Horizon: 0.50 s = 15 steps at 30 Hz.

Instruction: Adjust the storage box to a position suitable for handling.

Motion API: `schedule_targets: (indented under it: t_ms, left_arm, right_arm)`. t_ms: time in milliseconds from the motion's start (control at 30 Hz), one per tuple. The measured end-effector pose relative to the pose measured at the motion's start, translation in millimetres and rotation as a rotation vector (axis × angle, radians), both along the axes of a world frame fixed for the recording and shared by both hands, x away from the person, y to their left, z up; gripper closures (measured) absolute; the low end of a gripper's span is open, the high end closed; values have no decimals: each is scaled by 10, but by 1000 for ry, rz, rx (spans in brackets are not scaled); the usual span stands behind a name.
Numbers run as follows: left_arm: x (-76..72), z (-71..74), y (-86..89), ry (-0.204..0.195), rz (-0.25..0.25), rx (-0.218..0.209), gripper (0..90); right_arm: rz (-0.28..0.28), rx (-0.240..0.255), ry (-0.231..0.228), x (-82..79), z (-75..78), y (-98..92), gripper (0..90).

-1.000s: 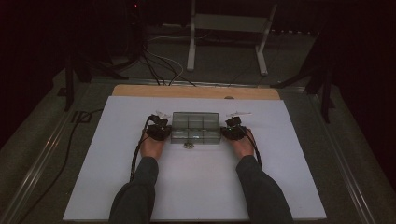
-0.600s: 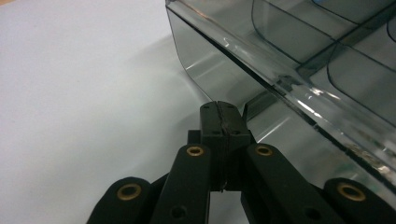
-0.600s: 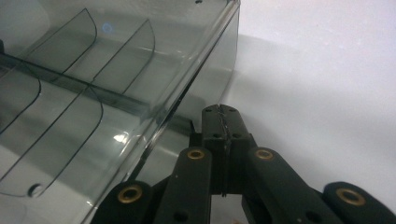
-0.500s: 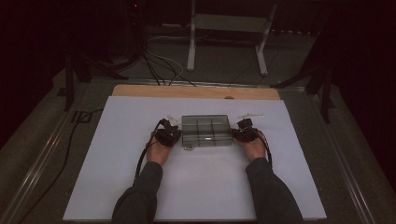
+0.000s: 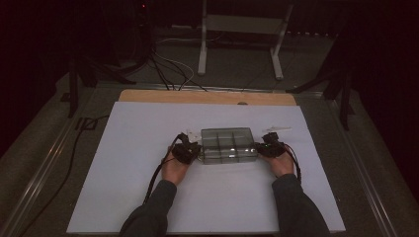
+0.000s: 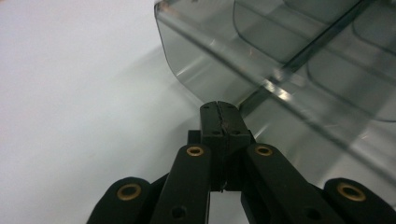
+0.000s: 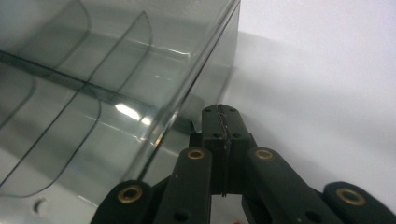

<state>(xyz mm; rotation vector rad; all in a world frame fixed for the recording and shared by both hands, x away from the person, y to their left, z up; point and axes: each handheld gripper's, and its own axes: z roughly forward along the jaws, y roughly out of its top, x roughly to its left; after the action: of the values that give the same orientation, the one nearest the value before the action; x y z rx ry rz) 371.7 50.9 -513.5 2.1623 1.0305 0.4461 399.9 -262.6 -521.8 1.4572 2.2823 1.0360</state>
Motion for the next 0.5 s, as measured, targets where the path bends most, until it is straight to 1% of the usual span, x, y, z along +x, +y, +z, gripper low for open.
schedule_targets:
  t_ms: [67,100,133,233,300,367,400,467,500]
  left_arm:
    - [-31,-11,-82,2,-19,25,900]
    - [-46,-16,-109,-3,-19,19,900]
    - [-53,-15,-123,3,-22,11,900]
    - [-107,-12,-166,-3,-36,18,900]
    - [-148,-9,-168,-2,-47,18,900]
    - [-198,-2,-167,-8,-64,34,900]
    - [-220,1,-159,-7,-68,34,900]
    - [-220,1,-159,-7,-68,34,900]
    - [-281,6,-132,-6,-83,34,900]
  right_arm:
    - [-11,-7,-2,-43,4,-82,900]
    - [-12,-3,-2,-62,3,-118,900]
    - [-13,-1,0,-83,6,-148,900]
    - [-15,3,-8,-141,15,-214,900]
    - [-12,4,-10,-186,15,-233,900]
    - [-7,3,-11,-228,16,-238,900]
    - [-2,-1,-14,-250,20,-236,900]
    - [3,-1,-16,-271,27,-235,900]
    - [10,-9,-19,-322,40,-222,900]
